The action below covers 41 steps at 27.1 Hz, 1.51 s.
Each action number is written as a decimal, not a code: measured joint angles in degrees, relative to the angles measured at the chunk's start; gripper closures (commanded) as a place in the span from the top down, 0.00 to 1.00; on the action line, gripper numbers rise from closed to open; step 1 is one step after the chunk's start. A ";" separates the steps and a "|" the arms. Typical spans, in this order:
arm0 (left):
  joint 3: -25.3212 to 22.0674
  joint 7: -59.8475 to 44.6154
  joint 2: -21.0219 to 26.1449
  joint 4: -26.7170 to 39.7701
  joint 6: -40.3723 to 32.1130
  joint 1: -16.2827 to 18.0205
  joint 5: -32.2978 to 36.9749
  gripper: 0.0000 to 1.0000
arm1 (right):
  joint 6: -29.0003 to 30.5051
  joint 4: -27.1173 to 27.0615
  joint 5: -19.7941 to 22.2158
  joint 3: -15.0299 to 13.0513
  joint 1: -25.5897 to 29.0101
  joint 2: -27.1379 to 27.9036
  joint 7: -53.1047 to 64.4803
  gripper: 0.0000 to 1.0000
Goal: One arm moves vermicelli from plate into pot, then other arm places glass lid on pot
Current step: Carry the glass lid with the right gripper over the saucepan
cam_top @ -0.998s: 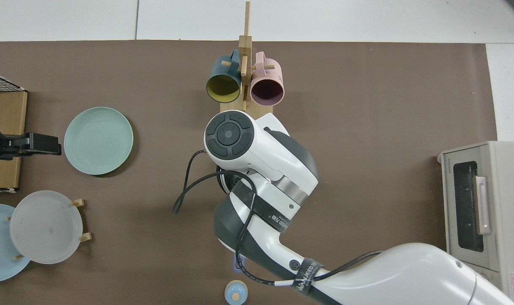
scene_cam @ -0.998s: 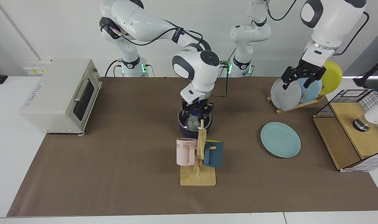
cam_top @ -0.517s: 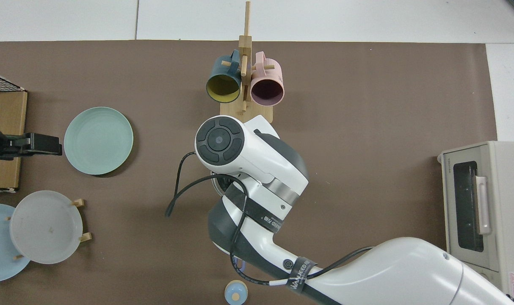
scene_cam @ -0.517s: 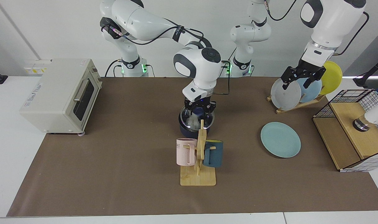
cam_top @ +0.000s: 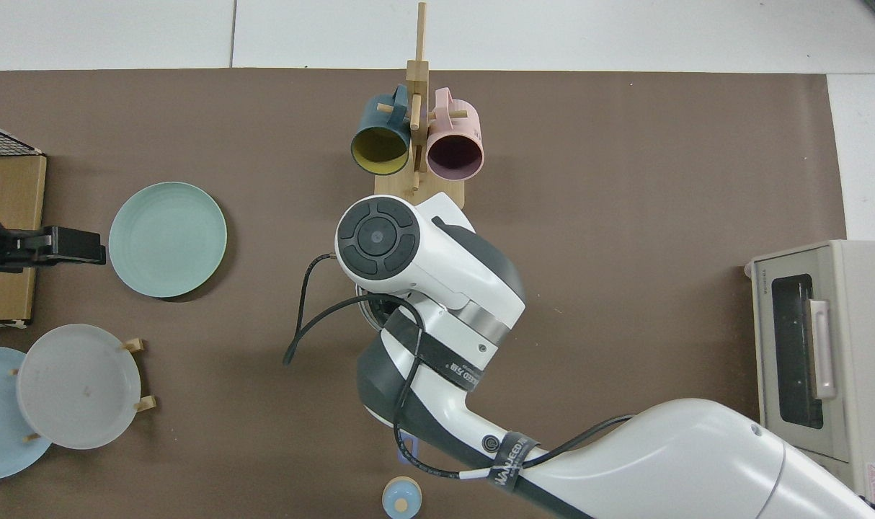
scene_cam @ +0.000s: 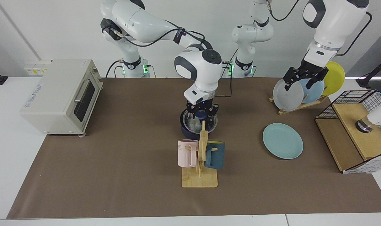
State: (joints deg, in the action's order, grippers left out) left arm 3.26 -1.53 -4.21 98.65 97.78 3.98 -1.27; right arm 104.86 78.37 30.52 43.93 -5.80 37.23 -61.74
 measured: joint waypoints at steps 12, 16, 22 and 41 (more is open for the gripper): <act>0.00 0.00 0.00 0.00 -0.02 0.00 0.00 1.00 | -0.40 -0.09 0.08 0.04 0.21 0.00 0.00 0.00; 0.00 0.00 0.00 0.00 -0.02 0.00 0.00 1.00 | -0.87 -0.17 0.12 0.21 0.32 -0.01 0.00 0.00; 0.00 0.00 0.00 0.00 -0.03 0.00 0.00 1.00 | -1.30 0.04 0.13 0.73 0.71 -0.10 0.01 0.00; 0.00 0.00 0.00 0.00 -0.03 0.00 0.00 1.00 | -1.46 2.42 0.10 1.16 2.00 -1.02 1.87 0.00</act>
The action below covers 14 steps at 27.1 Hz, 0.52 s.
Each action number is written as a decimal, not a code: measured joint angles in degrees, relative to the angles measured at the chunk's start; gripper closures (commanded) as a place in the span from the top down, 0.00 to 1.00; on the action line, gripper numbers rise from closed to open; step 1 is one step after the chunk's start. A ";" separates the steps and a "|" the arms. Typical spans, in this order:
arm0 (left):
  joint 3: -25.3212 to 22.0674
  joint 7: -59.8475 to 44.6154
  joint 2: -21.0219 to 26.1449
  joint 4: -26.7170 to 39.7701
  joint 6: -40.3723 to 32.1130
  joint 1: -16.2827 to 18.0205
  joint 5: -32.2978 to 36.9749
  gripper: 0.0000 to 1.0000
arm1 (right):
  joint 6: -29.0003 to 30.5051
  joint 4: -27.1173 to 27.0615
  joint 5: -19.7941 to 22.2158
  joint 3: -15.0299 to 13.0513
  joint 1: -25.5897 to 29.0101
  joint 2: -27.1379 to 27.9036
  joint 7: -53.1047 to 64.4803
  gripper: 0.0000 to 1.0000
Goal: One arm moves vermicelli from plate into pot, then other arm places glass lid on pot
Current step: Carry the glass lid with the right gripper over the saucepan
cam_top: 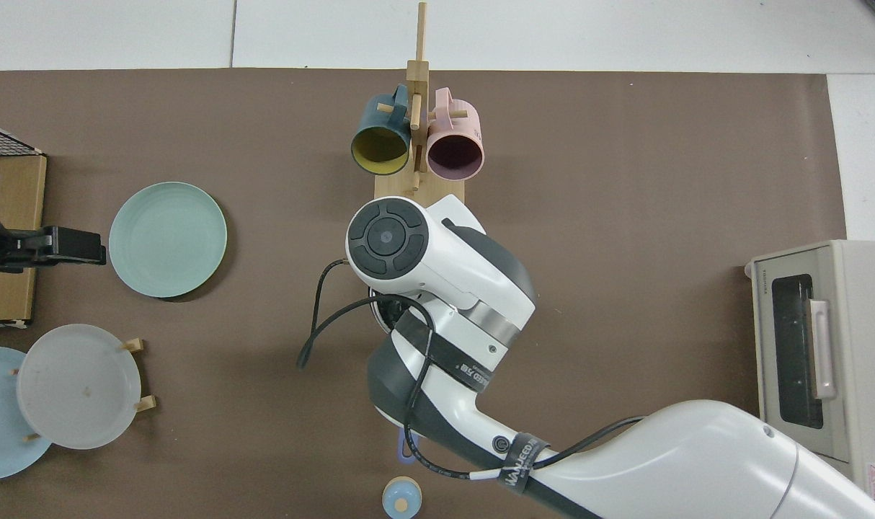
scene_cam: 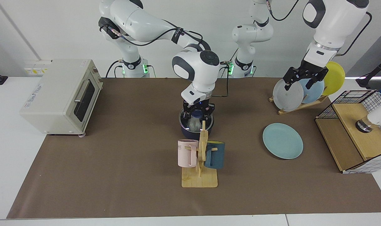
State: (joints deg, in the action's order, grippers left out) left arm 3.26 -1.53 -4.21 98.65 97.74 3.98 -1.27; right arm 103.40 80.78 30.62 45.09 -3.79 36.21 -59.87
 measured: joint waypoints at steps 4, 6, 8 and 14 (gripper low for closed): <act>0.00 0.00 0.00 0.00 0.00 0.00 0.00 1.00 | 0.39 0.26 0.00 0.01 0.08 -0.09 0.01 0.00; 0.00 0.00 0.00 0.00 0.00 0.00 0.00 1.00 | 0.83 0.56 -0.06 0.07 0.30 -0.23 0.01 0.00; 0.00 0.00 0.00 0.00 0.00 0.00 0.00 1.00 | 1.27 0.97 -0.10 0.14 0.50 -0.43 0.01 0.00; 0.00 0.00 0.00 0.00 0.00 0.00 0.00 1.00 | 1.77 1.42 -0.09 0.15 0.65 -0.69 0.01 0.92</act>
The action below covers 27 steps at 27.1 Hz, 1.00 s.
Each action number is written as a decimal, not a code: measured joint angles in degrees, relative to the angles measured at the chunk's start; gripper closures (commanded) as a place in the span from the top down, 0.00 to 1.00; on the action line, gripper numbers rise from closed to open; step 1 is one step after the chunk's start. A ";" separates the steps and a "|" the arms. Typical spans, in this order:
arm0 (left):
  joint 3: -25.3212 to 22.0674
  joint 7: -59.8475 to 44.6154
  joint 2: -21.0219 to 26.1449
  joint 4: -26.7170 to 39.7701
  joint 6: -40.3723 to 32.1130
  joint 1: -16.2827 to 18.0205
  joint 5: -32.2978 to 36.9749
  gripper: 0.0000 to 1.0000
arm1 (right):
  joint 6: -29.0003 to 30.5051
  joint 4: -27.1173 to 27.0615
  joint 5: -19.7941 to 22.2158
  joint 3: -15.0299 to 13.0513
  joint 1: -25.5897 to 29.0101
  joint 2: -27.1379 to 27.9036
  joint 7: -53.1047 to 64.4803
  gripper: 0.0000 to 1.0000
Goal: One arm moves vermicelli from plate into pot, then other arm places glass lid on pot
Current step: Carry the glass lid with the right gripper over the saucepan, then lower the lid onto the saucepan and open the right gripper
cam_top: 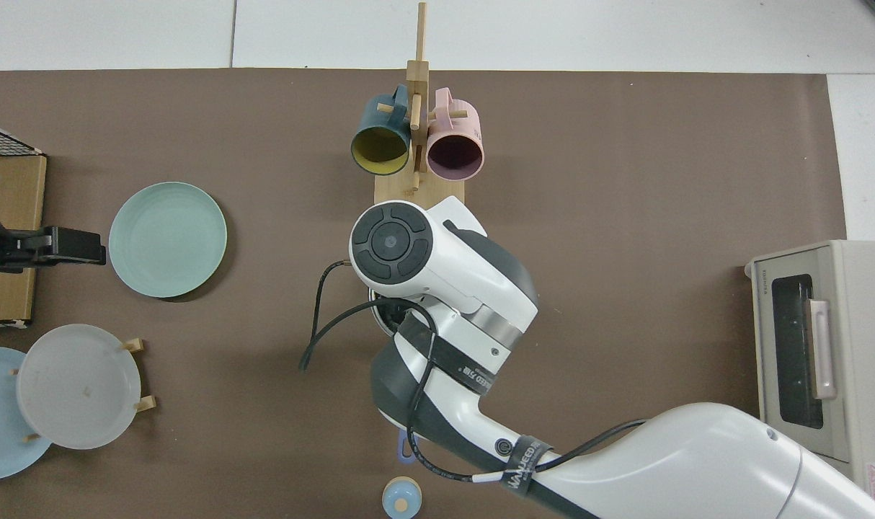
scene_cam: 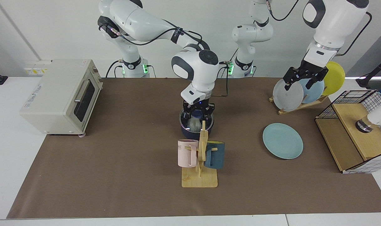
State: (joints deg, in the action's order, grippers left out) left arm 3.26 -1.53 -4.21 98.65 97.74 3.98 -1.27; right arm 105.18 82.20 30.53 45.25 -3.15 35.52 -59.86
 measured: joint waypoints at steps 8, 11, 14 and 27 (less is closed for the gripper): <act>0.00 0.00 0.00 0.00 0.00 0.00 0.00 1.00 | 0.92 -0.07 0.00 -0.02 0.30 -0.14 0.01 1.00; 0.00 0.00 0.00 0.00 0.00 0.00 0.00 1.00 | 0.92 -0.85 0.01 -0.07 0.67 -0.54 0.01 1.00; 0.00 0.00 0.00 0.00 0.00 0.00 0.00 1.00 | 0.92 -1.72 0.01 -0.20 0.97 -1.34 0.01 1.00; 0.00 0.00 0.00 0.00 0.00 0.00 0.00 1.00 | -5.20 -4.72 -10.41 -10.86 0.79 -13.45 13.07 1.00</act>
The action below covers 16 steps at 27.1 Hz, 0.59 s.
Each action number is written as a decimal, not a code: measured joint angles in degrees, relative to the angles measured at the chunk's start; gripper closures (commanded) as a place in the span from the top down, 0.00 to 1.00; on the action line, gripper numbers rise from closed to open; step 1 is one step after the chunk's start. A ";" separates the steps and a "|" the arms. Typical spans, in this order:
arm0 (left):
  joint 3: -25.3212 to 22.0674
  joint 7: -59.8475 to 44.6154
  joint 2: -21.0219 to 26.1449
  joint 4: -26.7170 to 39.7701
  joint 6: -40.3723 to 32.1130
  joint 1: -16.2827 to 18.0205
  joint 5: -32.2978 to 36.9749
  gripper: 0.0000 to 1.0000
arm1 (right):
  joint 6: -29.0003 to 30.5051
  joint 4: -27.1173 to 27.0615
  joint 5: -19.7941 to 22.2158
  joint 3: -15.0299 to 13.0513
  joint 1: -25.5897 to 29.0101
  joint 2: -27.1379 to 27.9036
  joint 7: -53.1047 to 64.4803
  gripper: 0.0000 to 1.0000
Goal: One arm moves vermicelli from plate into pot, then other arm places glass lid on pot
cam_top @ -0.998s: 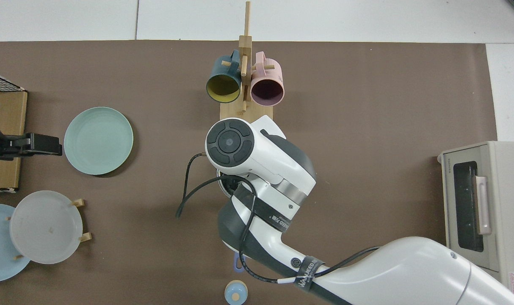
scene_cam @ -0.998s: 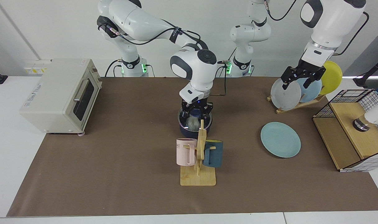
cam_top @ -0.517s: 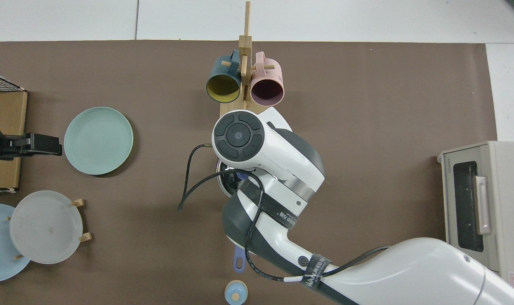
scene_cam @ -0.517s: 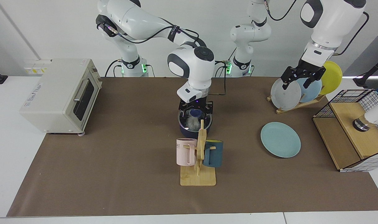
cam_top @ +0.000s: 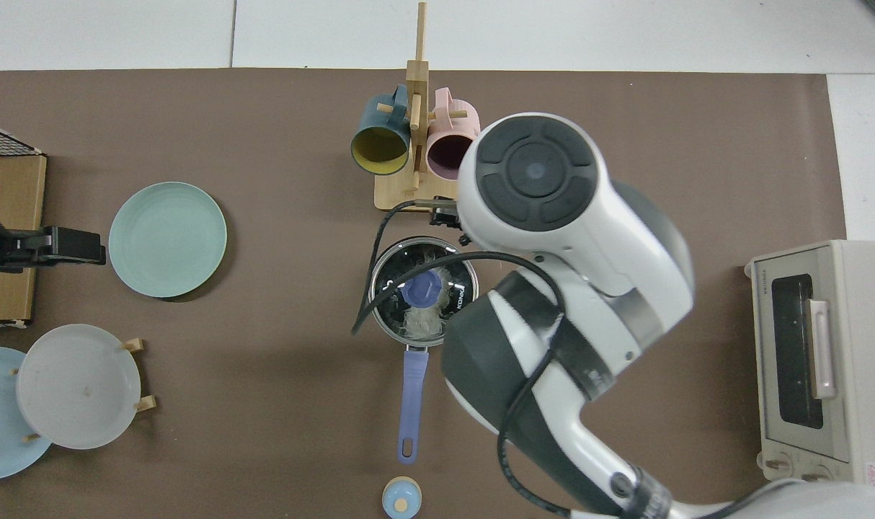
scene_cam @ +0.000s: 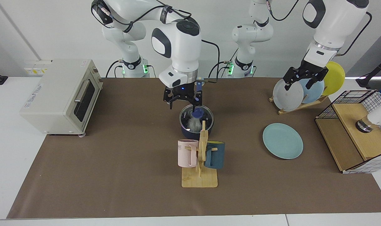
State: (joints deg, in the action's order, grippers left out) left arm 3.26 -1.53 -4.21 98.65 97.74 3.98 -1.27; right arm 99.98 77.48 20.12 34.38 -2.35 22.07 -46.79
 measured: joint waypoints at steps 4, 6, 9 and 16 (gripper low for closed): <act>0.00 0.00 0.00 0.00 0.00 0.00 0.00 1.00 | -3.34 -0.28 -4.59 -8.07 -0.67 -5.51 8.95 1.00; 0.00 0.00 0.00 0.00 0.00 0.00 0.00 1.00 | -5.23 -0.28 -6.21 -11.28 -0.90 -7.66 12.83 1.00; 0.00 0.00 0.00 0.00 0.00 0.00 0.00 1.00 | -8.43 -0.24 -9.49 -16.58 -1.18 -10.82 18.69 1.00; 0.00 0.00 0.00 0.00 0.00 0.00 0.00 1.00 | -12.34 2.37 -14.80 -27.40 -1.05 -17.74 33.31 1.00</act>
State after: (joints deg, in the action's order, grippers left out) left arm 3.26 -1.53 -4.21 98.65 97.74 3.98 -1.27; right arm 87.64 79.85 5.31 6.99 -3.40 4.33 -13.48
